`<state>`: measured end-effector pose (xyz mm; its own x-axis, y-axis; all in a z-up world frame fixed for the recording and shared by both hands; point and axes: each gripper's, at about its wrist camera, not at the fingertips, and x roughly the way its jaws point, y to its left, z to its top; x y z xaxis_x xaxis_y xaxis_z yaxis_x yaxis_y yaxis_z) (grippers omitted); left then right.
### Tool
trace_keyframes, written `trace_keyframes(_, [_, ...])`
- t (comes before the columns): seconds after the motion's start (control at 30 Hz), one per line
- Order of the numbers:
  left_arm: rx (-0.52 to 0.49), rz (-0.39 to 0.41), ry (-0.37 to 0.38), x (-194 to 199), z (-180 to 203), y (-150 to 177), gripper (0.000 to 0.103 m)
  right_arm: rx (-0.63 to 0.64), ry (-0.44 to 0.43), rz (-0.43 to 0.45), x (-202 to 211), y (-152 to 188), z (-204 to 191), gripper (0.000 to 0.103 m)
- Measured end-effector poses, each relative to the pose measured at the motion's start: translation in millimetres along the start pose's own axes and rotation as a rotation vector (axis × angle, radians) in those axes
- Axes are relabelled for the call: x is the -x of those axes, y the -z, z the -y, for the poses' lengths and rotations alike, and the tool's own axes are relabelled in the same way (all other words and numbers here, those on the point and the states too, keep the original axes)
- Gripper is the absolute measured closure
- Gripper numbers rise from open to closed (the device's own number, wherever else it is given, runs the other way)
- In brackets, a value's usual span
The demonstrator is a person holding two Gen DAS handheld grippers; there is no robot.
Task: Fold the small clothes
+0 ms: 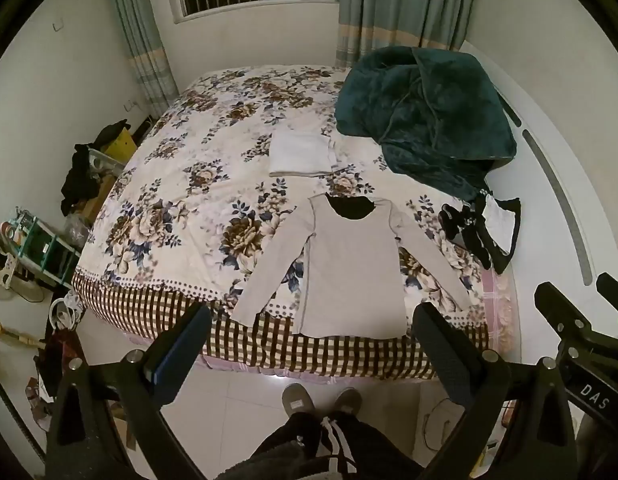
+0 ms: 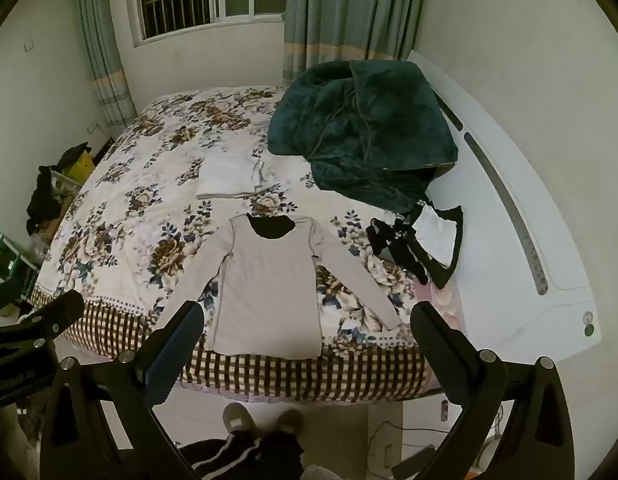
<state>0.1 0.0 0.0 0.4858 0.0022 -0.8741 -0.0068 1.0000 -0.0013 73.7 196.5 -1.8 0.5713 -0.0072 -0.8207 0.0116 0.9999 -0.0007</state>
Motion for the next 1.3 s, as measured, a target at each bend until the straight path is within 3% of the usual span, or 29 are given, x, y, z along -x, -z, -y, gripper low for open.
trace_keyframes(1.3, [0.007, 0.022, 0.008, 7, 0, -4, 0.000, 0.019, 0.021, 0.016, 8, -10, -1, 0.000])
